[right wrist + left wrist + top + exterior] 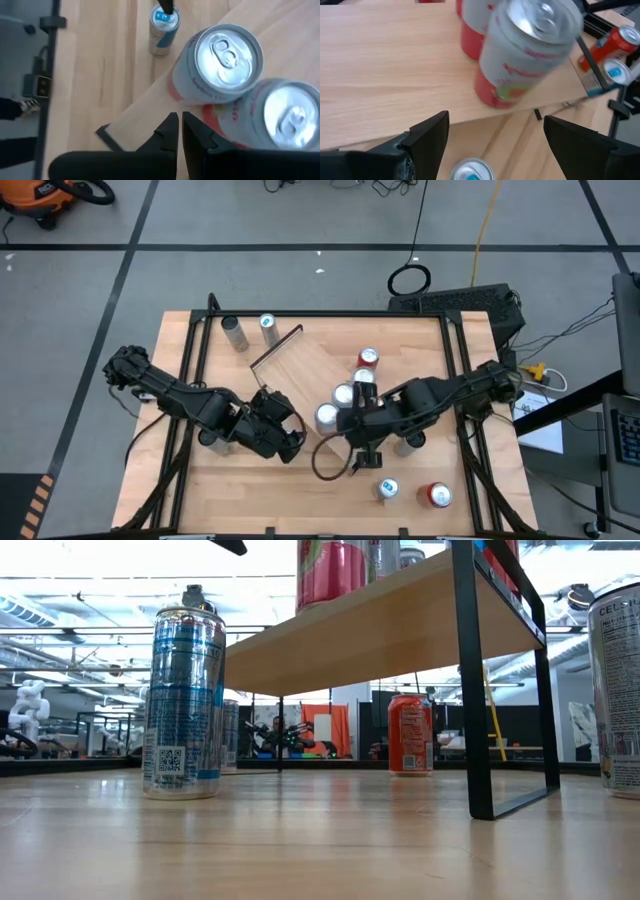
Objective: Place canned beverage on shelf
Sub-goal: Put the pink white soda can on the shelf aligned with the other pink white soda can, then put the top red soda can on the shelf aligned with the other red soda can
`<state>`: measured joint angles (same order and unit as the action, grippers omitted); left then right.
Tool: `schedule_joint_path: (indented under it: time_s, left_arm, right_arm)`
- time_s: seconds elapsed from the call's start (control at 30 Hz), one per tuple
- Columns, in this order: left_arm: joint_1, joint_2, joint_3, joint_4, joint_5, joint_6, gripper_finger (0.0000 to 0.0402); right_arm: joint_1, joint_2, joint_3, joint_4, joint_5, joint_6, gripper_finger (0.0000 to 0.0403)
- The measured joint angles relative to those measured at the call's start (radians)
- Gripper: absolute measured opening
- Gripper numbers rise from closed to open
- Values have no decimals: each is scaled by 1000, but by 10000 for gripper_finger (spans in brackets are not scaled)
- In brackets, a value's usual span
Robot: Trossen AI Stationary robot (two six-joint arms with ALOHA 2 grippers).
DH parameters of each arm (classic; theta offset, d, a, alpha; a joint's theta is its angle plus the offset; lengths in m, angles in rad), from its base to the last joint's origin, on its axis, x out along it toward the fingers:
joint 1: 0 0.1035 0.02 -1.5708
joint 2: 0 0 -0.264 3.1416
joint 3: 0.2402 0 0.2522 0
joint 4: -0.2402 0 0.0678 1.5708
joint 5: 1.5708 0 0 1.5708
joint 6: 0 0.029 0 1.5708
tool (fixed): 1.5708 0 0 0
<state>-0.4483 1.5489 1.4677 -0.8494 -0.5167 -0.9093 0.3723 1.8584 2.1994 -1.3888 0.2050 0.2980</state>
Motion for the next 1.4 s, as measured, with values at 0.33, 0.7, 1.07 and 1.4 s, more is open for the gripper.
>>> schedule_joint_path:
  time_s: [0.33, 0.7, 1.07, 1.4]
  left_arm:
    - [57, 15, 0, 3, 18, 29, 328]
    - [69, 15, 0, 22, 58, 61, 328]
    - [66, 15, 0, 22, 99, 53, 328]
    - [20, 15, 0, 25, 118, 23, 328]
  right_arm:
    - [-65, 61, 0, -19, -47, -48, 4]
    - [-85, 59, 0, -23, -52, -75, 4]
    - [-85, 36, 0, -57, -53, -47, 4]
    - [-59, -106, 0, -70, -229, 153, 4]
